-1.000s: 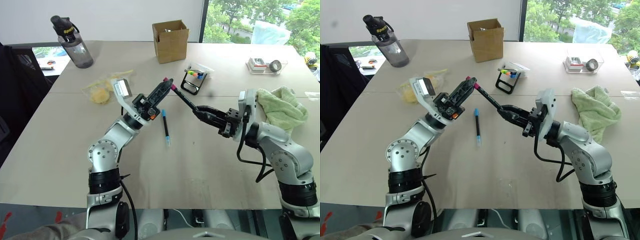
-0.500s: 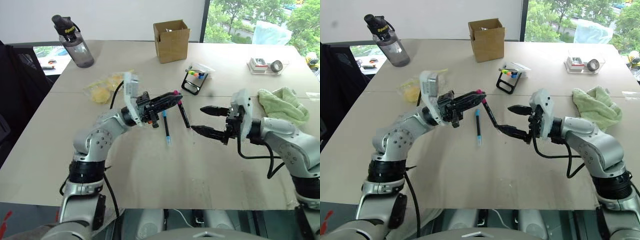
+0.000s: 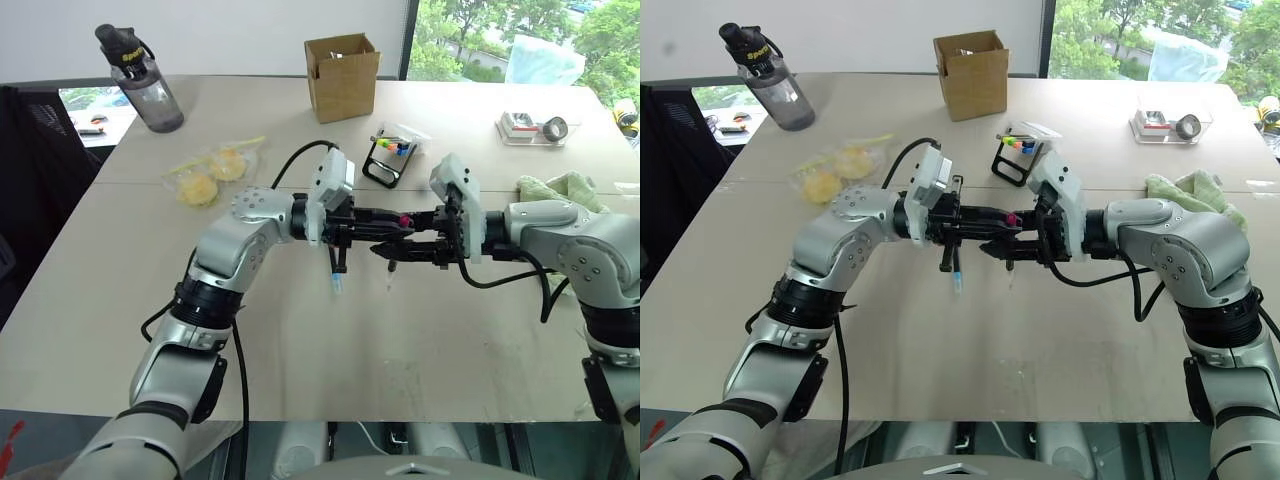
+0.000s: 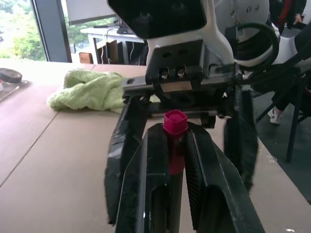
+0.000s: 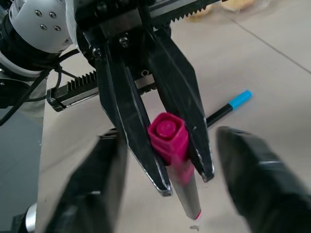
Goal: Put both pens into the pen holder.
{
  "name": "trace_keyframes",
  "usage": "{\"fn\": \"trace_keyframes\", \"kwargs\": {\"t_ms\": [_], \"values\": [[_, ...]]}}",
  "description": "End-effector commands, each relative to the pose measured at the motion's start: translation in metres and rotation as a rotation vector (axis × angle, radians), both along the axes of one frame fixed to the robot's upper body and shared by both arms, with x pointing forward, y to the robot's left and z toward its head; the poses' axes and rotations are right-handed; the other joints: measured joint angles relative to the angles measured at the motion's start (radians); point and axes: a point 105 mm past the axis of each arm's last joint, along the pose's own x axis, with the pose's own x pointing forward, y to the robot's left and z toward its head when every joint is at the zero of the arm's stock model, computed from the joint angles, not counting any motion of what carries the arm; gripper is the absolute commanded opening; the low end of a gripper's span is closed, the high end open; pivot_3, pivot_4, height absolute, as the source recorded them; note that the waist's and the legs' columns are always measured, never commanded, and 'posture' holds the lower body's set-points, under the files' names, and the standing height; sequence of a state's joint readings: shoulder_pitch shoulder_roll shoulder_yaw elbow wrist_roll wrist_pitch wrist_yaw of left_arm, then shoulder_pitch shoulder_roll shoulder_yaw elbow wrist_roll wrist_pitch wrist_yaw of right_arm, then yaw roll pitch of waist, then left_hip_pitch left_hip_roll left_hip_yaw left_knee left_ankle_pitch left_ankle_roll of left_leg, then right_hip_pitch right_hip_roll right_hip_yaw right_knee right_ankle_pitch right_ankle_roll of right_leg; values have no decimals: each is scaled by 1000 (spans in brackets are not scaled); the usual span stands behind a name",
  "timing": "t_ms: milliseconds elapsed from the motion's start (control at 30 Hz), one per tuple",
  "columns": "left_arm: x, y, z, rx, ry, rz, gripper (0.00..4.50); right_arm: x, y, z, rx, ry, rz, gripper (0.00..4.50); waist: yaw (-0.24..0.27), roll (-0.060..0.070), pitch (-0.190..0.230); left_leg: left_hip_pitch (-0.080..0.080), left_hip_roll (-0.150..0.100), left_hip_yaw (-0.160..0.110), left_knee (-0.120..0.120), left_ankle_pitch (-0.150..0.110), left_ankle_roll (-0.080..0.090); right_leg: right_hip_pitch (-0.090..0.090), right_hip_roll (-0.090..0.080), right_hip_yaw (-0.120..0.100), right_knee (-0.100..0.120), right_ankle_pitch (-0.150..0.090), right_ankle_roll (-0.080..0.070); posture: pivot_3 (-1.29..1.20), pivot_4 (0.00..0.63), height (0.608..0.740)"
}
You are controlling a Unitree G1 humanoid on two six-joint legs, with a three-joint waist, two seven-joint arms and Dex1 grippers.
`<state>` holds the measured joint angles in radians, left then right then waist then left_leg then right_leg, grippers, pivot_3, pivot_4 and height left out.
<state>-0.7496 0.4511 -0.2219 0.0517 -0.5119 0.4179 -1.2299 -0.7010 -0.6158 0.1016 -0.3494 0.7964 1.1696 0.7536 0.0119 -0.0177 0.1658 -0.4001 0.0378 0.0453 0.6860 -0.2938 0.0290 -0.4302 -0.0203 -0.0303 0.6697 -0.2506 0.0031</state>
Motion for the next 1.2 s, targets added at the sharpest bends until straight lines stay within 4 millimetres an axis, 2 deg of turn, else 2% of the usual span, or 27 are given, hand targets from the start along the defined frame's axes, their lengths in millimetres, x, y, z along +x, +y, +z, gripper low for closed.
{"fn": "trace_keyframes", "kwargs": {"t_ms": [33,67,167,267,300,367,433,567,667,800,933,1067,1133,1200], "values": [[-1,-4,12,-8,-68,-38,0,0,1,15,14,-43,3,895,0,0,0,-1,0,0,0,1,-2,-1,0,0,0,0,0,0,150,736],[0,-5,12,-9,-72,-33,0,-1,1,15,11,-43,3,895,0,0,0,-1,0,0,0,2,-3,-1,0,0,0,0,0,0,150,736],[3,-7,11,-17,-69,-17,0,-1,0,12,-1,-42,3,199,0,0,0,-1,0,0,0,1,-2,-1,0,0,1,0,0,0,150,736],[2,-9,13,-40,-45,-16,0,-2,2,12,-2,-46,6,94,0,0,0,-1,0,0,0,0,0,-1,0,0,1,0,0,0,150,736],[2,-9,15,-55,-34,-8,741,-1,3,13,-4,-51,10,94,0,0,0,-1,0,0,0,0,0,-1,0,0,1,0,0,0,150,736],[0,-9,16,-66,-15,-9,1322,-1,4,13,-7,-57,15,87,-1,0,0,0,0,0,0,0,0,-1,0,0,2,0,0,0,150,736],[3,-9,25,-124,-32,35,2299,-1,6,15,-6,-62,26,83,0,0,0,0,0,0,0,0,0,-1,0,0,3,0,0,0,150,736],[8,-4,42,-236,-29,123,3914,4,8,17,-13,-86,28,81,-3,0,0,0,0,0,1,0,0,-1,-1,0,4,0,0,0,150,736],[10,10,49,-302,-12,203,3914,18,9,22,-15,-160,-16,81,-8,0,0,1,0,0,1,0,0,-1,-4,1,5,0,0,0,150,736],[14,41,49,-346,17,347,3914,48,8,38,-43,-418,-89,81,-20,0,0,1,0,0,1,2,-3,-2,-6,0,6,0,0,0,150,736],[10,73,41,-322,14,506,3914,62,21,73,47,-724,-63,81,-31,0,0,2,0,1,1,2,-4,-2,-6,1,7,0,0,0,150,736],[1,98,33,-274,-5,641,3914,67,33,94,90,-972,-30,81,-25,0,0,2,1,1,1,3,-5,-2,-6,1,7,0,0,0,150,736],[-2,107,26,-225,-14,703,3914,74,37,95,60,-1091,-25,81,-25,0,0,2,0,1,1,3,-5,-2,-7,1,7,0,0,0,150,736],[-3,110,23,-201,-21,734,3914,80,39,88,6,-1158,0,81,-22,-1,0,2,0,2,1,3,-5,-2,-8,1,7,0,0,0,150,736]]}}
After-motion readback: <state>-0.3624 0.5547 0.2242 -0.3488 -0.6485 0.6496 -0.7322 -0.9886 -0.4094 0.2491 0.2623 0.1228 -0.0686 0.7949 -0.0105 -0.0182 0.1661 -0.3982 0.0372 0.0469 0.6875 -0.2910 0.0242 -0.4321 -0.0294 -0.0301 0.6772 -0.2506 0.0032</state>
